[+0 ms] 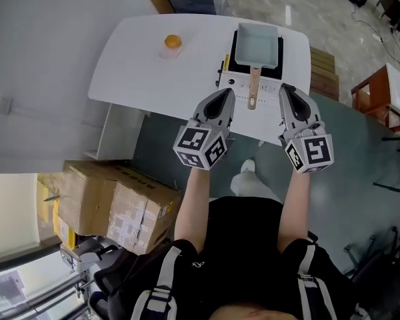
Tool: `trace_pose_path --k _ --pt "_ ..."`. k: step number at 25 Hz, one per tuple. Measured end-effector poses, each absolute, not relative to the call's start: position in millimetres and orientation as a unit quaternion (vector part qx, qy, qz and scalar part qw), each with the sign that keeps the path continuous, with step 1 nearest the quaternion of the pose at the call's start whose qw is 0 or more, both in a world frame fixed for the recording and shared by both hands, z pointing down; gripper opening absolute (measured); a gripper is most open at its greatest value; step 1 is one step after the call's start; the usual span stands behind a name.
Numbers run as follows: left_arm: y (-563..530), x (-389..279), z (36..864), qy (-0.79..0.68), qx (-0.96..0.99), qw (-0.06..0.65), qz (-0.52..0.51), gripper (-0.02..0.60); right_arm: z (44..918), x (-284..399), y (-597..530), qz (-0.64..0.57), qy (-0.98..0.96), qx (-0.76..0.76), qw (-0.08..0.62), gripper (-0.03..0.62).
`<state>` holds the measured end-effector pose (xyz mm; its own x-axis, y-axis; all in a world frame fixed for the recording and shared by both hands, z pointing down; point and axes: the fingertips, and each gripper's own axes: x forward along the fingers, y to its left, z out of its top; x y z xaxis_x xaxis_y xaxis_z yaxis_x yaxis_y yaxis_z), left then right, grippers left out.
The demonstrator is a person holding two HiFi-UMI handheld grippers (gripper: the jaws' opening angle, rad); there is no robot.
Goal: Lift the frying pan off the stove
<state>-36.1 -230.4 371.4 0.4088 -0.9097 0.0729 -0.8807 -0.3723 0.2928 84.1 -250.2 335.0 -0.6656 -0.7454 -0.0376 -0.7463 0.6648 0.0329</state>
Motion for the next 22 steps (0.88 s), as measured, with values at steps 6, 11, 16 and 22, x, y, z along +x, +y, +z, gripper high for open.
trace_pose_path --k 6,11,16,22 --pt "-267.7 -19.9 361.9 -0.536 0.829 0.154 -0.041 -0.008 328.9 74.0 -291.6 -0.027 0.932 -0.359 0.042 0.000" --pt "-275.8 -11.4 370.4 -0.507 0.837 0.194 -0.073 -0.008 342.7 78.2 -303.2 -0.072 0.937 -0.336 0.066 0.000" --pt "-280.6 -12.6 383.4 -0.488 0.840 0.221 -0.091 -0.008 357.7 80.6 -304.6 -0.096 0.941 -0.318 0.063 0.000" --pt "-285.3 -29.7 395.1 -0.445 0.852 0.243 -0.127 -0.006 375.2 87.1 -301.3 -0.168 0.946 -0.268 0.077 0.000"
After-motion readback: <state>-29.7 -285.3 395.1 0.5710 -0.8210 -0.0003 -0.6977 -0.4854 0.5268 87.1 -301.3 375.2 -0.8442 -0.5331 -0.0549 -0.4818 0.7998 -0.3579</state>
